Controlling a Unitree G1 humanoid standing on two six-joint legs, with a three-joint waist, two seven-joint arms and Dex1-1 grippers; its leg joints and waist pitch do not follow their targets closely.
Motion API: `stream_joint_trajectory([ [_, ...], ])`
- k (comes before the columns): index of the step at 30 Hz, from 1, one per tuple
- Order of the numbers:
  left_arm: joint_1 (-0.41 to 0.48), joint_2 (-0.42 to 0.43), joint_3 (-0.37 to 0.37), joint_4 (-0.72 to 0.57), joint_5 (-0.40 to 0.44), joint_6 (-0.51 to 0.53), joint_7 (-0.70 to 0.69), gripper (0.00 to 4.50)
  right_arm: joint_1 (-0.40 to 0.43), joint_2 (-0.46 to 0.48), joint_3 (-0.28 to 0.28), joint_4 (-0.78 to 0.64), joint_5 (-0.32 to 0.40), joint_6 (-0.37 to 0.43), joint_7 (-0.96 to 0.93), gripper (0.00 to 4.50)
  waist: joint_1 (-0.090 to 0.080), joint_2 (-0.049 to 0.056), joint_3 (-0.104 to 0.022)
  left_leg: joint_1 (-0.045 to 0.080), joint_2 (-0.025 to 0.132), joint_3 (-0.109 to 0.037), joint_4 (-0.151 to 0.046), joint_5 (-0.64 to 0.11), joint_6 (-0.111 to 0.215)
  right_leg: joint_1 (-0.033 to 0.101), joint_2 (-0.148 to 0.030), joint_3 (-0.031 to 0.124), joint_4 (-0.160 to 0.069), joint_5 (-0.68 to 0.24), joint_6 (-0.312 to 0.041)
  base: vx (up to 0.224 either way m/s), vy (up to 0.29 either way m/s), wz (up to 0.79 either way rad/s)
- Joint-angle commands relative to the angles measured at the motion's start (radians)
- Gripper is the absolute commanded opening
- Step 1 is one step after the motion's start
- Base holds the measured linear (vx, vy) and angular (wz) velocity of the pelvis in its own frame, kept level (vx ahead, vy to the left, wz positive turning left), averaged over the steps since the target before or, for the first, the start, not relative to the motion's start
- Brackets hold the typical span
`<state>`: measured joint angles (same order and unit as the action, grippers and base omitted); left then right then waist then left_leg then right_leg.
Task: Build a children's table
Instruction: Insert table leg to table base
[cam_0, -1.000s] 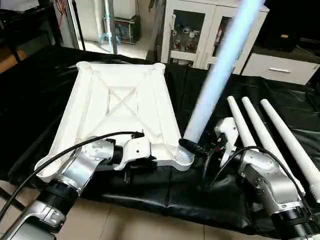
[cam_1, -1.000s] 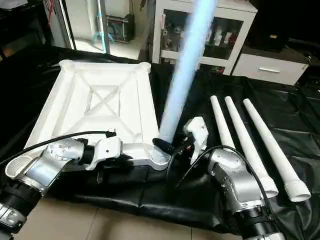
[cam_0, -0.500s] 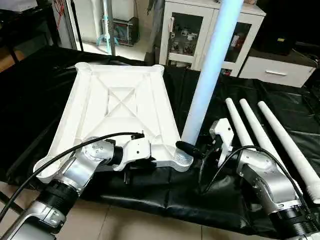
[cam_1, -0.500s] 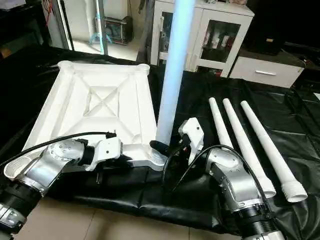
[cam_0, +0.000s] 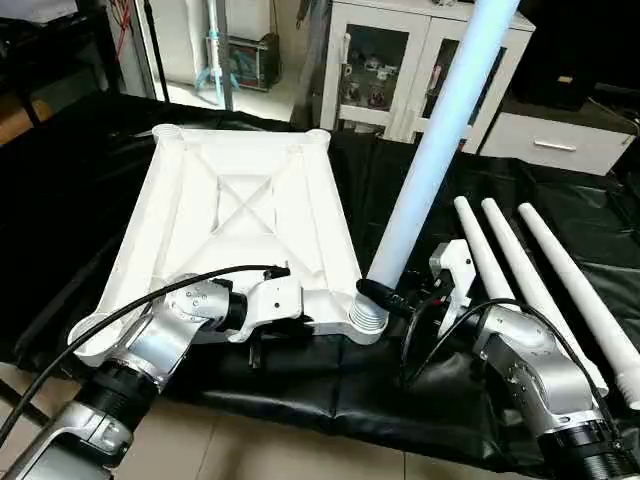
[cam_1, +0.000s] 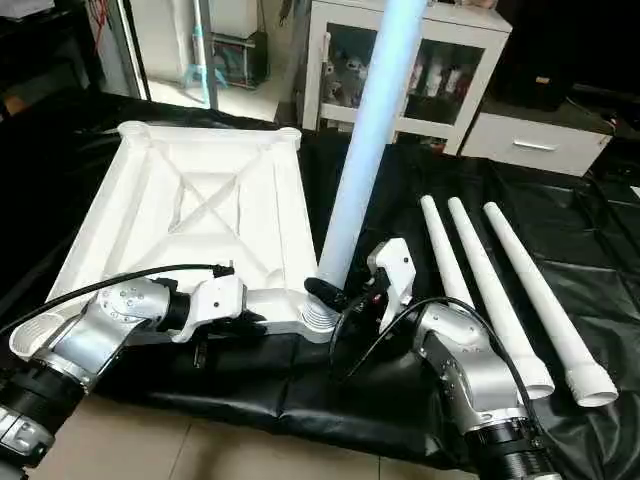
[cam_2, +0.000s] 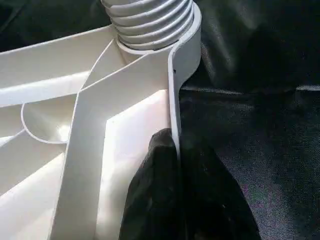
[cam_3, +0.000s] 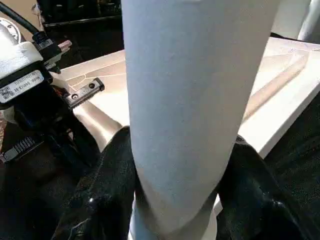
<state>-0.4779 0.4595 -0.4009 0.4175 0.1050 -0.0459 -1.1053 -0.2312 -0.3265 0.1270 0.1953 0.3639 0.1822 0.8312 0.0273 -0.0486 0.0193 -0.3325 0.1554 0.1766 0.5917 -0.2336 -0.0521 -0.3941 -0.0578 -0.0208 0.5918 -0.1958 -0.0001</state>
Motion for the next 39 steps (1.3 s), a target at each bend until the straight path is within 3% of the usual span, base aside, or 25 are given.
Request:
stream_joint_trajectory([
  [1,0.000,0.002,-0.010,0.013,0.005,-0.006,-0.011,0.05,0.063,-0.028,0.032,0.126,-0.097,0.069,-0.048,1.91,-0.006,0.018,-0.009,-0.001,0.080,-0.047,-0.107,-0.477,-0.030,-0.003,-0.089,0.049,-0.105,-0.545,-0.103,0.000,0.000,0.00],
  [13,0.001,0.005,-0.006,0.010,0.005,0.007,-0.010,0.00,0.057,-0.030,0.046,0.126,-0.101,0.069,-0.041,1.86,-0.006,0.019,-0.007,-0.001,0.080,-0.049,-0.110,-0.494,-0.030,-0.007,-0.090,0.050,-0.109,-0.577,-0.090,0.000,0.000,0.00],
  [17,0.001,0.000,0.007,0.006,0.001,0.023,0.009,0.00,0.049,-0.019,0.025,0.142,-0.109,0.061,-0.088,1.86,-0.007,0.020,-0.007,0.000,0.080,-0.049,-0.112,-0.498,-0.033,-0.008,-0.088,0.049,-0.110,-0.574,-0.089,0.000,0.000,0.00],
  [18,-0.003,-0.013,0.028,-0.003,-0.014,0.064,0.031,0.00,0.026,-0.004,-0.003,0.185,-0.134,0.043,-0.172,1.86,-0.009,0.019,-0.008,0.001,0.080,-0.049,-0.112,-0.497,-0.039,-0.008,-0.089,0.048,-0.108,-0.570,-0.091,0.000,0.000,0.00],
  [21,-0.014,-0.026,0.045,-0.008,-0.014,0.104,0.066,0.00,0.004,0.007,-0.025,0.226,-0.153,0.037,-0.247,1.86,-0.016,0.023,-0.010,-0.005,0.079,-0.051,-0.114,-0.483,-0.045,-0.002,-0.088,0.045,-0.105,-0.525,-0.106,0.000,0.000,0.00],
  [24,-0.049,-0.089,0.093,-0.048,-0.044,0.219,0.151,0.00,-0.050,0.046,-0.065,0.306,-0.191,0.034,-0.427,1.86,-0.033,0.022,-0.009,-0.005,0.077,-0.051,-0.113,-0.478,-0.055,-0.001,-0.087,0.042,-0.102,-0.501,-0.128,0.000,0.000,0.00],
  [26,-0.060,-0.114,0.096,-0.071,-0.046,0.259,0.172,0.00,-0.074,0.065,-0.076,0.340,-0.207,0.024,-0.500,1.86,-0.040,0.023,-0.015,-0.015,0.076,-0.052,-0.111,-0.426,-0.063,0.008,-0.090,0.042,-0.096,-0.453,-0.141,0.000,0.000,0.00],
  [29,-0.073,-0.140,0.091,-0.086,-0.041,0.284,0.192,0.00,-0.102,0.083,-0.078,0.378,-0.219,0.026,-0.559,1.86,-0.039,0.020,-0.016,-0.015,0.074,-0.037,-0.102,-0.365,-0.034,0.008,-0.086,0.046,-0.097,-0.357,-0.168,0.000,0.000,0.00],
  [31,-0.117,-0.214,0.084,-0.084,0.007,0.354,0.297,0.00,-0.169,0.124,-0.090,0.472,-0.241,0.003,-0.703,1.86,-0.041,0.021,-0.020,-0.016,0.072,-0.034,-0.098,-0.319,-0.030,0.010,-0.090,0.047,-0.095,-0.364,-0.189,0.000,0.000,0.00],
  [32,-0.120,-0.219,0.085,-0.084,0.008,0.357,0.303,0.00,-0.173,0.127,-0.090,0.477,-0.241,0.001,-0.709,1.86,-0.039,0.021,-0.025,-0.016,0.073,-0.033,-0.094,-0.280,-0.029,0.017,-0.091,0.047,-0.092,-0.323,-0.195,0.000,0.000,0.00],
  [33,-0.150,-0.283,0.084,-0.079,0.026,0.403,0.376,0.00,-0.217,0.155,-0.100,0.534,-0.243,-0.010,-0.788,1.86,-0.027,0.021,-0.028,-0.005,0.073,-0.020,-0.086,-0.204,-0.014,0.010,-0.083,0.046,-0.086,-0.201,-0.220,0.000,0.000,0.00],
  [34,-0.150,-0.283,0.084,-0.079,0.026,0.403,0.376,0.00,-0.217,0.155,-0.100,0.534,-0.243,-0.010,-0.788,1.86,-0.022,0.021,-0.025,0.000,0.072,-0.013,-0.084,-0.185,-0.006,0.006,-0.079,0.046,-0.084,-0.166,-0.231,0.056,-0.008,0.19],
  [35,-0.161,-0.309,0.079,-0.083,0.032,0.422,0.400,0.00,-0.238,0.167,-0.106,0.561,-0.246,-0.016,-0.833,1.86,-0.011,0.019,-0.030,-0.002,0.068,-0.007,-0.077,-0.140,0.019,0.017,-0.076,0.046,-0.072,-0.086,-0.253,0.056,-0.008,0.19],
  [36,-0.170,-0.341,0.064,-0.101,0.037,0.462,0.428,0.00,-0.273,0.185,-0.110,0.609,-0.240,-0.032,-0.867,1.86,-0.012,0.019,-0.037,-0.021,0.072,-0.012,-0.078,-0.036,0.036,0.038,-0.082,0.044,-0.048,0.027,-0.270,0.058,0.000,0.01],
  [38,-0.171,-0.346,0.057,-0.106,0.041,0.469,0.433,0.00,-0.284,0.188,-0.108,0.620,-0.246,-0.036,-0.889,1.86,-0.008,0.022,-0.039,-0.011,0.070,-0.005,-0.068,0.047,0.062,0.035,-0.075,0.040,-0.040,0.153,-0.287,0.053,0.011,-0.05],
  [39,-0.171,-0.348,0.050,-0.109,0.047,0.468,0.438,0.00,-0.293,0.191,-0.100,0.628,-0.254,-0.042,-0.899,1.86,-0.006,0.019,-0.040,-0.015,0.067,-0.004,-0.065,0.080,0.086,0.042,-0.075,0.039,-0.034,0.212,-0.296,0.057,0.020,0.00],
])
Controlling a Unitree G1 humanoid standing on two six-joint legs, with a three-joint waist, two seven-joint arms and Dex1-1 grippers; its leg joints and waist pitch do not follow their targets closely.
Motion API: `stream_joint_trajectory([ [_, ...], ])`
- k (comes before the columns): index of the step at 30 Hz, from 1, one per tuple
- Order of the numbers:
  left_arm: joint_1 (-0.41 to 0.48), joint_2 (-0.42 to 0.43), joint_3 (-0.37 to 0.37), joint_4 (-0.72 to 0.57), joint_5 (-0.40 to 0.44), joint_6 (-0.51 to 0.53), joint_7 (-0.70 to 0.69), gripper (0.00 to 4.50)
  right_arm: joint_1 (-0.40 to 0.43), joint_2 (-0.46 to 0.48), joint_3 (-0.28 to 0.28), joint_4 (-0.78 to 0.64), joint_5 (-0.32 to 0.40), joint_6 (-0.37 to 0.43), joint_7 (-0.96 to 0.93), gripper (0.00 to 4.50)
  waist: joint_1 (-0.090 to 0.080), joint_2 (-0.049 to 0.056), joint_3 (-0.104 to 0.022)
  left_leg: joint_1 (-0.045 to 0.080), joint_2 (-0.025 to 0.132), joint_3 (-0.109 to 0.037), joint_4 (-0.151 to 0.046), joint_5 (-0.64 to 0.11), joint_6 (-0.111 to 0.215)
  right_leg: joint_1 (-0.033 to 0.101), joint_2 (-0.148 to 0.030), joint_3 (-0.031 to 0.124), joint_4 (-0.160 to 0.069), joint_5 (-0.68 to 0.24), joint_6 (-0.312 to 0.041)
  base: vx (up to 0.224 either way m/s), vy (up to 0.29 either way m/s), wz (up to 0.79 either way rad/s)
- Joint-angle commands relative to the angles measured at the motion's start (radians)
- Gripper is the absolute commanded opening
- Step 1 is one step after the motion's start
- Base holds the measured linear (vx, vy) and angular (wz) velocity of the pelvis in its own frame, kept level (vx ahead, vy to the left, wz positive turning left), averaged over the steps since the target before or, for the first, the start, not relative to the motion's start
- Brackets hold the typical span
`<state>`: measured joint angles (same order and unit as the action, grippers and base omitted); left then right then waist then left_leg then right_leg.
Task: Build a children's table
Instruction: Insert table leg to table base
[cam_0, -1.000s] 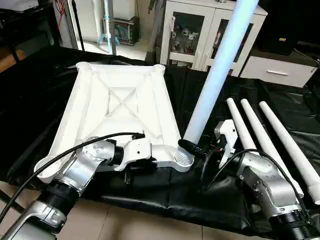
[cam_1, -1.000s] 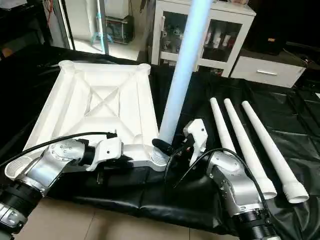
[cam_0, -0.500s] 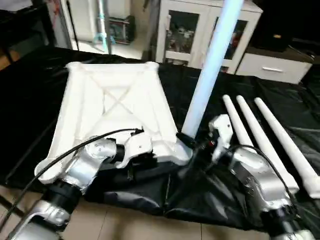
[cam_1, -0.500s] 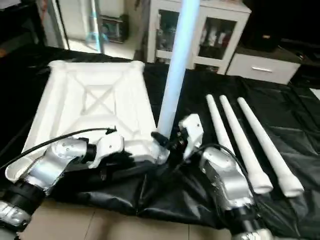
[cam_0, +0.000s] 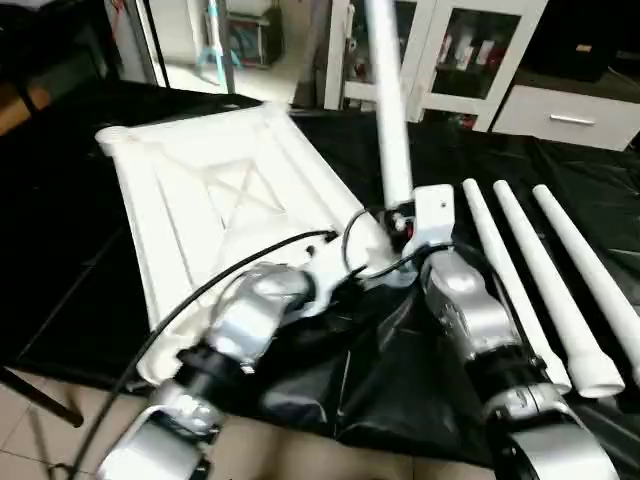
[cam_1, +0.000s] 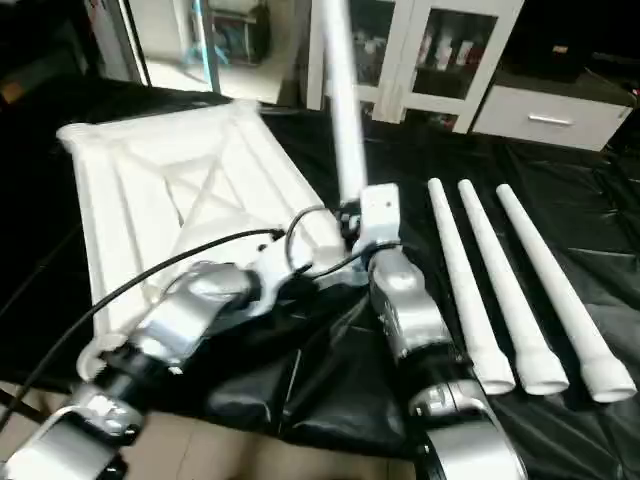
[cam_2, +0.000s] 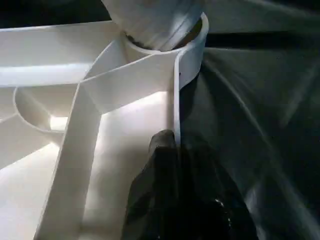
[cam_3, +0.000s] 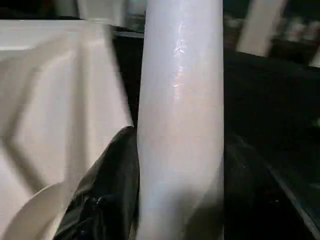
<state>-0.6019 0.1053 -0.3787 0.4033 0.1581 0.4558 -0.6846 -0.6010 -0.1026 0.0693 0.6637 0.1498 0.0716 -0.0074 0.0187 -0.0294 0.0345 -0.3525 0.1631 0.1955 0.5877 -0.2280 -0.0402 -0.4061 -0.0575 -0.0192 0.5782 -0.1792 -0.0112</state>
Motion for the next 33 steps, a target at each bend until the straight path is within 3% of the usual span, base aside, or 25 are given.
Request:
stream_joint_trajectory([
  [1,-0.045,0.004,0.026,-0.096,0.000,-0.031,0.021,0.00,0.066,-0.030,-0.036,0.173,-0.049,0.054,-0.077,1.86,0.003,-0.001,-0.055,0.006,0.059,-0.020,-0.059,0.079,0.094,0.054,-0.079,0.038,-0.020,0.208,-0.292,0.000,0.000,0.00],
  [4,-0.038,0.024,0.025,-0.095,0.031,-0.036,0.031,0.00,0.047,-0.018,-0.039,0.189,-0.053,0.013,-0.081,1.86,0.003,0.003,-0.051,0.009,0.065,-0.019,-0.062,0.020,0.103,0.052,-0.082,0.038,-0.028,0.126,-0.293,0.000,0.000,0.00],
  [6,-0.032,0.037,0.030,-0.097,0.031,-0.047,0.024,0.00,0.050,-0.017,-0.036,0.184,-0.058,-0.001,-0.073,1.86,0.001,0.003,-0.047,0.010,0.068,-0.019,-0.067,-0.056,0.074,0.049,-0.082,0.038,-0.037,0.016,-0.282,0.000,0.000,0.00],
  [9,-0.028,0.086,0.027,-0.088,0.029,-0.154,0.020,0.00,0.054,-0.006,-0.063,0.146,-0.017,-0.066,-0.013,1.86,0.000,0.003,-0.046,0.010,0.068,-0.021,-0.070,-0.099,0.050,0.049,-0.081,0.039,-0.039,-0.026,-0.260,0.000,0.000,0.00],
  [12,-0.021,0.106,0.024,-0.088,0.023,-0.194,0.000,0.00,0.058,-0.003,-0.082,0.102,0.016,-0.093,0.023,1.86,0.004,0.005,-0.047,0.010,0.068,-0.019,-0.066,-0.054,0.065,0.049,-0.081,0.040,-0.031,0.035,-0.266,0.000,0.000,0.00],
  [14,0.006,0.161,0.002,-0.093,0.015,-0.329,-0.071,0.00,0.073,0.002,-0.124,-0.017,0.107,-0.110,0.116,1.86,0.007,0.003,-0.051,0.006,0.066,-0.019,-0.062,-0.015,0.084,0.055,-0.082,0.040,-0.023,0.084,-0.272,0.000,0.000,0.00],
  [15,0.019,0.190,-0.007,-0.086,0.016,-0.393,-0.101,0.00,0.079,0.001,-0.142,-0.082,0.164,-0.100,0.177,1.86,0.010,0.003,-0.052,0.005,0.066,-0.020,-0.060,0.001,0.110,0.057,-0.081,0.042,-0.019,0.125,-0.272,0.000,0.000,0.00],
  [18,0.034,0.230,-0.011,-0.063,0.009,-0.470,-0.149,0.00,0.089,-0.012,-0.157,-0.175,0.234,-0.065,0.267,1.86,0.018,0.008,-0.060,0.007,0.063,-0.016,-0.046,0.096,0.156,0.049,-0.075,0.041,-0.002,0.252,-0.297,0.000,0.000,0.00],
  [21,0.045,0.274,-0.004,-0.015,-0.009,-0.530,-0.198,0.00,0.114,-0.063,-0.140,-0.274,0.286,-0.006,0.383,1.86,0.028,0.008,-0.062,0.004,0.062,-0.015,-0.037,0.132,0.175,0.046,-0.070,0.038,0.008,0.285,-0.307,0.000,0.000,0.00],
  [23,0.049,0.290,-0.002,0.003,-0.019,-0.550,-0.217,0.00,0.125,-0.084,-0.134,-0.309,0.307,0.016,0.427,1.86,0.033,0.009,-0.055,0.006,0.063,-0.012,-0.040,0.090,0.159,0.039,-0.071,0.037,0.002,0.217,-0.301,0.000,0.000,0.00],
  [27,0.059,0.322,0.041,0.056,-0.091,-0.624,-0.279,0.00,0.172,-0.163,-0.157,-0.421,0.397,0.095,0.552,1.86,0.035,0.003,-0.048,0.001,0.062,-0.013,-0.048,-0.028,0.102,0.045,-0.075,0.042,-0.012,0.057,-0.276,0.000,0.000,0.00],
  [29,0.060,0.327,0.055,0.065,-0.114,-0.628,-0.302,0.58,0.183,-0.178,-0.166,-0.446,0.413,0.114,0.572,1.86,0.033,0.001,-0.048,0.000,0.062,-0.013,-0.048,-0.058,0.078,0.043,-0.077,0.045,-0.015,0.009,-0.267,0.000,0.000,0.00],
  [32,0.059,0.328,0.089,0.059,-0.161,-0.625,-0.330,0.60,0.195,-0.196,-0.178,-0.485,0.441,0.150,0.594,1.86,0.034,0.003,-0.048,0.000,0.062,-0.012,-0.048,-0.076,0.065,0.041,-0.076,0.046,-0.017,-0.016,-0.266,0.000,0.000,0.00],
  [33,0.059,0.328,0.096,0.056,-0.172,-0.622,-0.338,0.94,0.197,-0.199,-0.180,-0.492,0.446,0.157,0.597,1.86,0.035,0.004,-0.048,0.000,0.062,-0.012,-0.048,-0.077,0.063,0.039,-0.075,0.045,-0.017,-0.015,-0.269,0.000,0.000,0.00],
])
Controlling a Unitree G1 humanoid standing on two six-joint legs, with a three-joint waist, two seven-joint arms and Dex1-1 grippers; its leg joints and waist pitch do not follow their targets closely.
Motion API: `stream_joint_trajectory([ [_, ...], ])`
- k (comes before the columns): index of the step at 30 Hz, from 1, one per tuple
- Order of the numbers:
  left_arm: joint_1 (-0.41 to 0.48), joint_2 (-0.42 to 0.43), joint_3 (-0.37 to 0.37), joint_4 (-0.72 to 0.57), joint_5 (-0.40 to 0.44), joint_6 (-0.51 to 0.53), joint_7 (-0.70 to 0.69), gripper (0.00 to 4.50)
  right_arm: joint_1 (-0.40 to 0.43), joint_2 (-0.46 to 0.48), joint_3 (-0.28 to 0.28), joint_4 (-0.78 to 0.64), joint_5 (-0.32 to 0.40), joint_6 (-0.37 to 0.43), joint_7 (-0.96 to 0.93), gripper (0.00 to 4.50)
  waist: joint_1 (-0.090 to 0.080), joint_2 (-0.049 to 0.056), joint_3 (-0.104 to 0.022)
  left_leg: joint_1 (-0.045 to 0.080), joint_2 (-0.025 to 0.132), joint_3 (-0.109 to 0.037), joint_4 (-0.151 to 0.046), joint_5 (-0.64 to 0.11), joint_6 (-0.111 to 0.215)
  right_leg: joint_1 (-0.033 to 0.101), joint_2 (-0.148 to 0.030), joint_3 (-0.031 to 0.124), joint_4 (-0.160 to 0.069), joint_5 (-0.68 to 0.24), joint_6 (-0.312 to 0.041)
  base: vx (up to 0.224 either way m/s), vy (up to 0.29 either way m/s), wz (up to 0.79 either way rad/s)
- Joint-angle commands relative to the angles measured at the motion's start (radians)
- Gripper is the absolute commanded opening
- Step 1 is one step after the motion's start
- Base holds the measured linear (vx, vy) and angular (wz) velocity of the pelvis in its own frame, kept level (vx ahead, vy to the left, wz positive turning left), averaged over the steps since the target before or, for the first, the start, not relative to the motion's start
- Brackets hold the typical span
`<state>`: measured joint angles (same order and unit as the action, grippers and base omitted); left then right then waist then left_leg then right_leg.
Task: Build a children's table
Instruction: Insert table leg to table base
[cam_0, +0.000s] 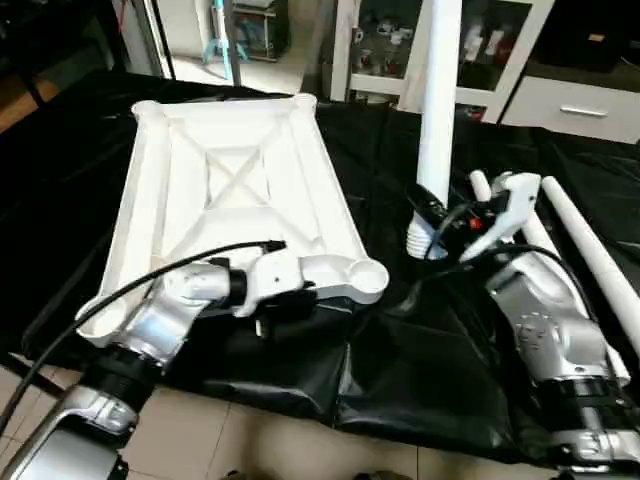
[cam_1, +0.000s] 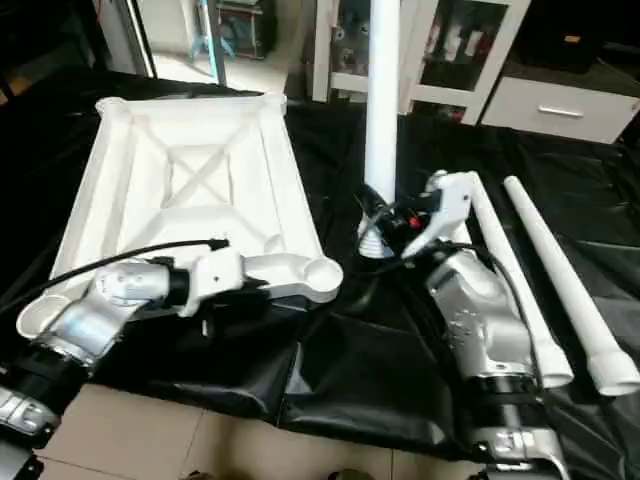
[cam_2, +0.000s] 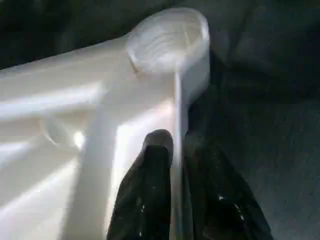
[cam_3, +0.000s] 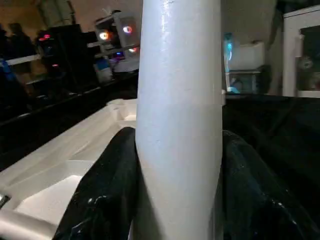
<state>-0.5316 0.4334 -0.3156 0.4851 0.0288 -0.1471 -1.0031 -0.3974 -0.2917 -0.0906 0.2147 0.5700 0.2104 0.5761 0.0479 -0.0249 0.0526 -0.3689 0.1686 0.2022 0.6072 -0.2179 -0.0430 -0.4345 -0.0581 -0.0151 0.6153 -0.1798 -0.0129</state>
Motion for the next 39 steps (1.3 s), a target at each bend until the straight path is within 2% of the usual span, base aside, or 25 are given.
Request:
stream_joint_trajectory([
  [1,-0.013,-0.007,0.065,-0.044,-0.090,0.004,-0.038,0.94,0.002,-0.022,-0.018,-0.066,0.037,0.036,0.030,1.86,0.007,-0.002,-0.067,0.017,0.056,-0.018,-0.068,-0.084,0.062,0.069,-0.073,0.039,-0.052,-0.006,-0.271,0.000,0.000,0.00],
  [2,-0.019,-0.014,0.107,-0.071,-0.157,0.047,-0.056,1.03,0.016,-0.040,-0.011,-0.100,0.051,0.066,0.051,1.86,0.010,-0.002,-0.066,0.017,0.057,-0.018,-0.068,-0.077,0.061,0.069,-0.072,0.039,-0.048,0.008,-0.275,0.000,0.000,0.00],
  [3,-0.019,-0.014,0.107,-0.071,-0.157,0.047,-0.056,1.03,0.016,-0.040,-0.011,-0.100,0.051,0.066,0.051,1.86,0.010,-0.002,-0.066,0.017,0.057,-0.018,-0.068,-0.077,0.061,0.069,-0.072,0.039,-0.048,0.008,-0.275,0.000,0.000,0.00],
  [4,-0.043,-0.026,0.182,-0.100,-0.261,0.122,-0.062,1.17,0.045,-0.075,0.005,-0.161,0.075,0.119,0.093,1.86,0.014,-0.004,-0.067,0.018,0.055,-0.017,-0.067,-0.070,0.065,0.069,-0.070,0.037,-0.047,0.019,-0.276,0.000,0.000,0.00],
  [5,-0.043,-0.026,0.182,-0.100,-0.261,0.122,-0.062,1.17,0.045,-0.075,0.005,-0.161,0.075,0.119,0.093,1.86,0.018,-0.005,-0.068,0.016,0.055,-0.017,-0.064,-0.059,0.071,0.071,-0.070,0.037,-0.043,0.039,-0.282,0.000,0.000,0.00],
  [6,-0.069,-0.039,0.231,-0.108,-0.319,0.178,-0.046,1.34,0.062,-0.093,0.011,-0.193,0.089,0.144,0.116,1.86,0.017,-0.005,-0.068,0.016,0.053,-0.017,-0.063,-0.058,0.073,0.070,-0.069,0.036,-0.043,0.042,-0.283,0.000,0.000,0.00],
  [7,-0.069,-0.039,0.231,-0.108,-0.319,0.178,-0.046,1.43,0.062,-0.093,0.011,-0.193,0.089,0.144,0.116,1.86,0.019,-0.005,-0.068,0.016,0.053,-0.016,-0.062,-0.057,0.074,0.070,-0.070,0.036,-0.043,0.042,-0.286,0.000,0.000,0.00],
  [8,-0.100,-0.061,0.285,-0.125,-0.394,0.255,-0.021,1.47,0.081,-0.111,0.020,-0.226,0.100,0.165,0.140,1.86,0.019,-0.007,-0.067,0.014,0.052,-0.018,-0.063,-0.061,0.079,0.069,-0.069,0.035,-0.047,0.021,-0.280,0.000,0.000,0.00],
  [9,-0.110,-0.069,0.300,-0.133,-0.420,0.283,-0.015,1.54,0.088,-0.116,0.023,-0.237,0.103,0.172,0.148,1.86,0.026,-0.008,-0.068,0.017,0.054,-0.017,-0.060,-0.063,0.071,0.071,-0.073,0.036,-0.044,0.018,-0.291,0.000,0.000,0.00],
  [11,-0.146,-0.123,0.339,-0.180,-0.523,0.414,0.052,1.65,0.110,-0.125,0.040,-0.278,0.110,0.192,0.166,1.86,0.029,-0.008,-0.068,0.015,0.055,-0.018,-0.059,-0.056,0.071,0.071,-0.072,0.035,-0.042,0.027,-0.298,0.000,0.000,0.00],
  [12,-0.161,-0.161,0.356,-0.210,-0.602,0.474,0.081,1.87,0.119,-0.125,0.051,-0.294,0.110,0.198,0.170,1.86,0.033,-0.008,-0.068,0.013,0.054,-0.018,-0.057,-0.054,0.068,0.072,-0.073,0.035,-0.042,0.021,-0.296,0.000,0.000,0.00],
  [13,-0.161,-0.161,0.356,-0.210,-0.602,0.474,0.081,1.93,0.119,-0.125,0.051,-0.294,0.110,0.198,0.170,1.86,0.033,-0.008,-0.068,0.013,0.054,-0.018,-0.057,-0.054,0.068,0.072,-0.073,0.035,-0.042,0.021,-0.296,0.000,0.000,0.00],
  [14,-0.172,-0.189,0.368,-0.225,-0.649,0.510,0.109,1.93,0.125,-0.121,0.059,-0.311,0.109,0.203,0.170,1.86,0.035,-0.012,-0.066,0.010,0.053,-0.019,-0.058,-0.054,0.073,0.073,-0.072,0.035,-0.046,0.010,-0.293,0.000,0.000,0.00],
  [15,-0.191,-0.231,0.392,-0.231,-0.717,0.573,0.155,2.03,0.131,-0.116,0.066,-0.331,0.110,0.212,0.166,1.86,0.040,0.000,-0.068,0.012,0.052,-0.020,-0.055,-0.049,0.070,0.071,-0.071,0.035,-0.044,0.016,-0.291,0.000,0.000,0.00],
  [16,-0.191,-0.231,0.392,-0.231,-0.717,0.573,0.155,2.15,0.131,-0.116,0.066,-0.331,0.110,0.212,0.166,1.86,0.039,-0.009,-0.068,0.010,0.049,-0.018,-0.054,-0.054,0.069,0.073,-0.069,0.035,-0.046,0.017,-0.292,0.000,0.000,0.00],
  [19,-0.222,-0.290,0.408,-0.191,-0.733,0.630,0.223,2.38,0.142,-0.110,0.074,-0.357,0.113,0.220,0.166,1.86,0.042,-0.012,-0.066,0.008,0.049,-0.021,-0.054,-0.066,0.070,0.076,-0.069,0.035,-0.054,-0.039,-0.264,0.000,0.000,0.00],
  [20,-0.227,-0.299,0.410,-0.179,-0.726,0.632,0.233,2.38,0.145,-0.110,0.076,-0.361,0.115,0.221,0.168,1.86,0.043,0.003,-0.066,0.007,0.049,-0.025,-0.055,-0.066,0.067,0.076,-0.070,0.035,-0.054,-0.046,-0.259,0.000,0.000,0.00],
  [21,-0.237,-0.315,0.425,-0.170,-0.739,0.650,0.250,2.40,0.154,-0.114,0.083,-0.370,0.110,0.224,0.174,1.86,0.039,0.003,-0.066,0.009,0.049,-0.024,-0.054,-0.074,0.062,0.074,-0.067,0.034,-0.058,-0.058,-0.249,0.000,0.000,0.00],
  [23,-0.246,-0.332,0.438,-0.183,-0.763,0.680,0.262,2.60,0.168,-0.122,0.094,-0.381,0.099,0.228,0.181,1.86,0.040,-0.003,-0.067,0.008,0.047,-0.024,-0.055,-0.079,0.058,0.077,-0.066,0.034,-0.059,-0.058,-0.244,0.000,0.000,0.00],
  [24,-0.251,-0.341,0.442,-0.210,-0.786,0.718,0.271,2.73,0.179,-0.130,0.102,-0.388,0.086,0.232,0.185,1.86,0.041,-0.003,-0.068,0.007,0.049,-0.026,-0.055,-0.072,0.054,0.078,-0.067,0.033,-0.056,-0.043,-0.246,0.000,0.000,0.00],
  [28,-0.250,-0.348,0.438,-0.253,-0.825,0.757,0.294,3.05,0.192,-0.152,0.122,-0.389,0.052,0.242,0.187,1.86,0.042,-0.004,-0.068,0.007,0.049,-0.026,-0.054,-0.064,0.059,0.078,-0.067,0.033,-0.054,-0.025,-0.252,0.000,0.000,0.00],
  [29,-0.247,-0.352,0.445,-0.268,-0.858,0.774,0.292,3.17,0.194,-0.157,0.131,-0.383,0.031,0.238,0.184,1.86,0.041,0.005,-0.068,0.008,0.049,-0.026,-0.053,-0.066,0.057,0.076,-0.065,0.033,-0.055,-0.020,-0.254,0.000,0.000,0.00],
  [30,-0.246,-0.357,0.456,-0.282,-0.888,0.801,0.290,3.24,0.195,-0.159,0.134,-0.379,0.019,0.236,0.180,1.86,0.041,0.004,-0.068,0.008,0.049,-0.027,-0.054,-0.067,0.056,0.078,-0.065,0.032,-0.055,-0.017,-0.258,0.000,0.000,0.00],
  [34,-0.218,-0.339,0.421,-0.340,-0.883,0.851,0.229,3.27,0.180,-0.147,0.113,-0.369,0.025,0.234,0.159,1.86,0.039,0.000,-0.066,0.008,0.049,-0.027,-0.054,-0.078,0.059,0.078,-0.066,0.033,-0.058,-0.049,-0.250,0.000,0.000,0.00],
  [39,-0.191,-0.325,0.384,-0.373,-0.860,0.857,0.218,3.27,0.162,-0.144,0.101,-0.361,0.032,0.235,0.156,1.86,0.038,0.000,-0.066,0.008,0.050,-0.028,-0.055,-0.070,0.059,0.078,-0.065,0.032,-0.057,-0.062,-0.239,0.000,0.000,0.00],
])
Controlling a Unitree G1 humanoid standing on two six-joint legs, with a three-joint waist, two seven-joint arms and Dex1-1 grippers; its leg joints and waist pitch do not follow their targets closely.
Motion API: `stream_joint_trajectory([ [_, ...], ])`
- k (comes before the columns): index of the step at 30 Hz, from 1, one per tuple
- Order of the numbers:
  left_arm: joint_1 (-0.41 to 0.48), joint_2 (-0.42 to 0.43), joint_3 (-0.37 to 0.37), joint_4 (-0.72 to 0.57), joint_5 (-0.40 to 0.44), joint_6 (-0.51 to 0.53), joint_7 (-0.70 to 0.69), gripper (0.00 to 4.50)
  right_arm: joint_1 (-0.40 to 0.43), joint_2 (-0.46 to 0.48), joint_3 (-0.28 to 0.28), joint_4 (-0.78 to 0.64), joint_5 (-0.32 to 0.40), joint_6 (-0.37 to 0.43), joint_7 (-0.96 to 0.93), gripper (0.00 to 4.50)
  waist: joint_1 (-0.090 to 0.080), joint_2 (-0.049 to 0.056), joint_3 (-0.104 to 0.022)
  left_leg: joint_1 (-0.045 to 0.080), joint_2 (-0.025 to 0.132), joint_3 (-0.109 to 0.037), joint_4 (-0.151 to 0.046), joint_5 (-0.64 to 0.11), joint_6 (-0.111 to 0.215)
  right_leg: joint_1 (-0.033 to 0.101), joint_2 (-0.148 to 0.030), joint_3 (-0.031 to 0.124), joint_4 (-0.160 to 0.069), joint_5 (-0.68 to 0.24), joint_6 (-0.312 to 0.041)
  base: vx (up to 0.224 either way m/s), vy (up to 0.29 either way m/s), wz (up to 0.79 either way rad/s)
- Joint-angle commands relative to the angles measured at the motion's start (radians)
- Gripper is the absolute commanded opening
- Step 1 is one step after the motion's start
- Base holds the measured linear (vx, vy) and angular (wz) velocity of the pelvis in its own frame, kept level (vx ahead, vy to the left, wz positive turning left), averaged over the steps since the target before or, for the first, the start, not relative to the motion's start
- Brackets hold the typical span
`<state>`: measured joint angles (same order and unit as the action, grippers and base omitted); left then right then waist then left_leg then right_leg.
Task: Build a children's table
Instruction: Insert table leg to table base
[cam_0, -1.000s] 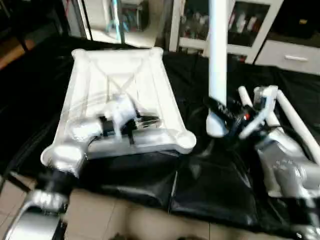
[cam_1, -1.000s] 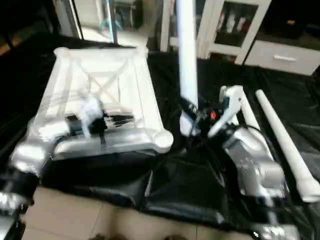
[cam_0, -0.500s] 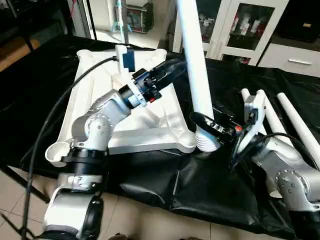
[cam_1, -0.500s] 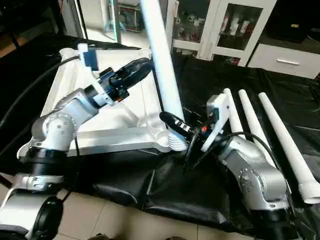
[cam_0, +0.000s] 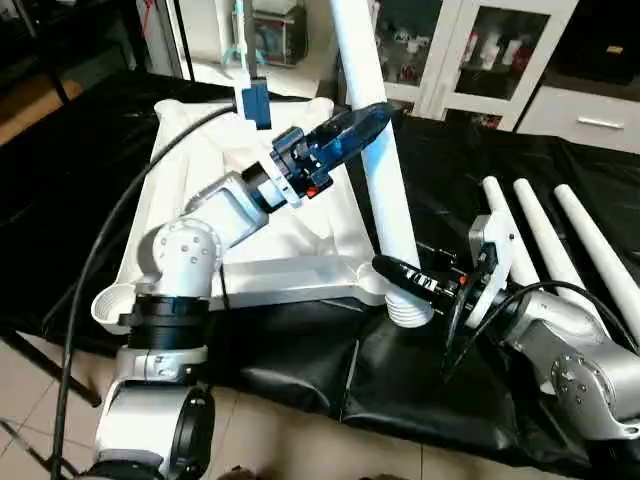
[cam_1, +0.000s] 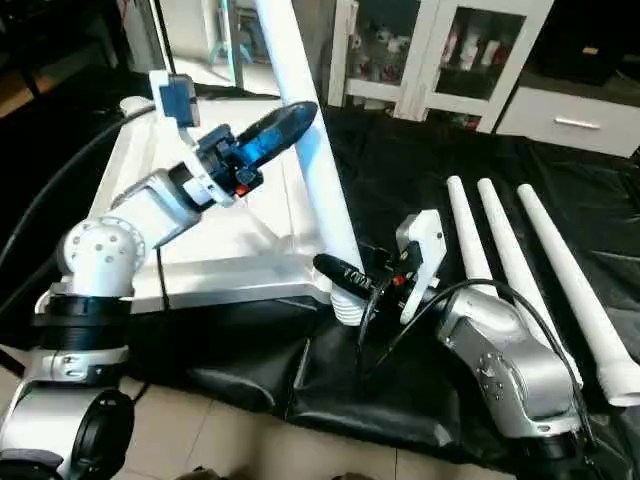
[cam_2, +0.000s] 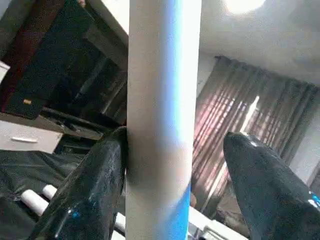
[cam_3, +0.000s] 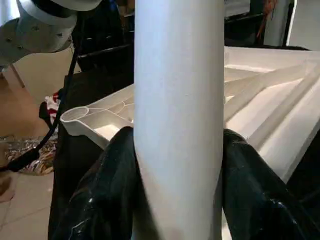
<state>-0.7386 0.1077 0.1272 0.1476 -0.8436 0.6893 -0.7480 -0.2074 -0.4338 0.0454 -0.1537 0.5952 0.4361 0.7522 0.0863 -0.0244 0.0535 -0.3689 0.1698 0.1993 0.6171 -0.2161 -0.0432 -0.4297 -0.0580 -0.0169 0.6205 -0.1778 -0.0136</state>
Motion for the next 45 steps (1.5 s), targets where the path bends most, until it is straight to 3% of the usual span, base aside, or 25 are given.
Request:
stream_joint_trajectory([
  [1,0.020,0.006,-0.069,-0.039,0.021,0.018,-0.034,3.27,-0.028,-0.004,-0.033,0.006,0.004,0.009,-0.015,1.86,0.000,0.001,-0.067,0.008,0.050,-0.025,-0.065,-0.067,0.060,0.072,-0.065,0.034,-0.062,-0.060,-0.236,0.000,0.000,0.00],
  [3,0.019,0.014,-0.084,-0.035,0.037,0.020,-0.023,3.27,-0.027,-0.005,-0.029,0.002,0.000,0.010,-0.009,1.86,0.000,0.001,-0.068,0.009,0.049,-0.025,-0.064,-0.066,0.059,0.072,-0.065,0.034,-0.061,-0.055,-0.235,0.000,0.000,0.00],
  [6,0.010,0.027,-0.105,-0.007,0.095,0.017,0.005,2.93,-0.022,-0.006,-0.016,0.002,-0.013,0.006,0.001,1.86,0.000,-0.001,-0.068,0.009,0.049,-0.025,-0.064,-0.064,0.060,0.071,-0.064,0.034,-0.063,-0.063,-0.227,0.000,0.000,0.00],
  [8,0.008,0.030,-0.108,-0.002,0.107,0.010,0.003,2.91,-0.022,-0.005,-0.013,0.005,-0.015,0.005,0.004,1.86,0.002,0.002,-0.068,0.010,0.049,-0.025,-0.064,-0.064,0.057,0.072,-0.066,0.035,-0.063,-0.067,-0.226,0.000,0.000,0.00],
  [9,0.005,0.028,-0.103,0.005,0.109,0.011,0.011,2.62,-0.023,-0.005,-0.013,0.008,-0.016,0.004,0.007,1.86,0.003,0.007,-0.068,0.009,0.048,-0.026,-0.064,-0.062,0.054,0.072,-0.066,0.035,-0.061,-0.061,-0.227,0.000,0.000,0.00],
  [11,-0.003,0.026,-0.098,0.014,0.114,0.006,0.021,2.52,-0.023,-0.011,-0.013,0.006,-0.014,0.008,0.015,1.86,0.003,0.012,-0.068,0.010,0.048,-0.026,-0.064,-0.069,0.051,0.071,-0.065,0.034,-0.062,-0.058,-0.230,0.000,0.000,0.00],
  [12,-0.009,0.026,-0.094,0.014,0.108,0.010,0.021,2.48,-0.023,-0.016,-0.012,0.001,-0.012,0.011,0.020,1.86,0.002,0.006,-0.069,0.008,0.047,-0.026,-0.064,-0.072,0.051,0.074,-0.065,0.034,-0.062,-0.050,-0.235,0.000,0.000,0.00],
  [14,-0.017,0.032,-0.089,0.008,0.087,0.029,0.012,2.35,-0.024,-0.021,-0.012,-0.003,-0.012,0.012,0.024,1.86,0.003,0.016,-0.069,0.010,0.047,-0.027,-0.063,-0.075,0.048,0.073,-0.065,0.033,-0.062,-0.038,-0.242,0.000,0.000,0.00],
  [15,-0.023,0.036,-0.089,0.008,0.078,0.040,0.000,2.08,-0.023,-0.022,-0.010,0.001,-0.014,0.008,0.030,1.86,0.004,0.018,-0.069,0.008,0.046,-0.028,-0.063,-0.075,0.049,0.076,-0.065,0.033,-0.059,-0.033,-0.248,0.000,0.000,0.00],
  [17,-0.024,0.038,-0.089,0.011,0.079,0.042,-0.006,2.03,-0.023,-0.022,-0.009,0.005,-0.016,0.005,0.033,1.86,0.003,0.015,-0.068,0.007,0.045,-0.027,-0.062,-0.078,0.053,0.076,-0.066,0.033,-0.062,-0.042,-0.247,0.000,0.000,0.00],
  [18,-0.026,0.040,-0.085,0.008,0.075,0.063,-0.013,1.98,-0.013,-0.023,-0.004,0.001,-0.021,0.003,0.038,1.86,0.003,0.018,-0.068,0.006,0.044,-0.027,-0.062,-0.076,0.056,0.077,-0.066,0.033,-0.063,-0.058,-0.244,0.000,0.000,0.00],
  [20,-0.027,0.042,-0.085,0.007,0.075,0.063,-0.018,1.81,-0.010,-0.022,-0.004,-0.002,-0.020,0.004,0.039,1.86,0.006,0.006,-0.067,0.005,0.045,-0.027,-0.062,-0.072,0.060,0.078,-0.068,0.034,-0.062,-0.085,-0.238,0.000,0.000,0.00],
  [23,-0.029,0.047,-0.079,0.008,0.067,0.077,-0.016,1.78,-0.009,-0.015,-0.002,0.000,-0.016,0.009,0.042,1.86,0.006,0.016,-0.068,0.007,0.046,-0.027,-0.062,-0.065,0.061,0.073,-0.068,0.033,-0.063,-0.103,-0.231,0.000,0.000,0.00],
  [27,-0.019,0.046,-0.067,0.000,0.058,0.102,0.014,1.77,-0.021,-0.011,0.007,0.020,-0.027,-0.002,0.051,1.86,0.005,0.009,-0.067,0.007,0.046,-0.027,-0.063,-0.078,0.058,0.073,-0.067,0.032,-0.065,-0.116,-0.229,0.000,0.000,0.00],
  [31,-0.024,0.043,-0.060,-0.008,0.070,0.111,0.039,1.77,-0.039,-0.007,0.000,0.026,-0.020,0.003,0.054,1.86,0.006,0.014,-0.068,0.005,0.045,-0.028,-0.062,-0.070,0.056,0.073,-0.067,0.032,-0.065,-0.113,-0.224,0.000,0.000,0.00],
  [32,-0.026,0.044,-0.061,-0.008,0.072,0.112,0.042,1.77,-0.040,-0.006,-0.001,0.027,-0.017,0.004,0.056,2.42,0.006,0.014,-0.068,0.006,0.045,-0.028,-0.062,-0.071,0.056,0.073,-0.067,0.032,-0.065,-0.110,-0.225,0.000,0.000,0.00],
  [33,-0.029,0.047,-0.064,-0.008,0.077,0.107,0.037,1.77,-0.044,0.002,-0.005,0.031,-0.010,0.002,0.055,2.55,0.006,0.015,-0.068,0.006,0.045,-0.028,-0.061,-0.068,0.059,0.073,-0.067,0.032,-0.064,-0.103,-0.227,0.000,0.000,0.00],
  [45,-0.069,0.100,-0.152,-0.036,0.189,0.052,0.007,1.77,-0.069,0.001,-0.002,0.014,0.022,0.074,0.056,3.39,0.008,0.008,-0.069,0.006,0.046,-0.028,-0.062,-0.048,0.061,0.074,-0.070,0.032,-0.061,-0.092,-0.228,0.000,0.000,0.00],
])
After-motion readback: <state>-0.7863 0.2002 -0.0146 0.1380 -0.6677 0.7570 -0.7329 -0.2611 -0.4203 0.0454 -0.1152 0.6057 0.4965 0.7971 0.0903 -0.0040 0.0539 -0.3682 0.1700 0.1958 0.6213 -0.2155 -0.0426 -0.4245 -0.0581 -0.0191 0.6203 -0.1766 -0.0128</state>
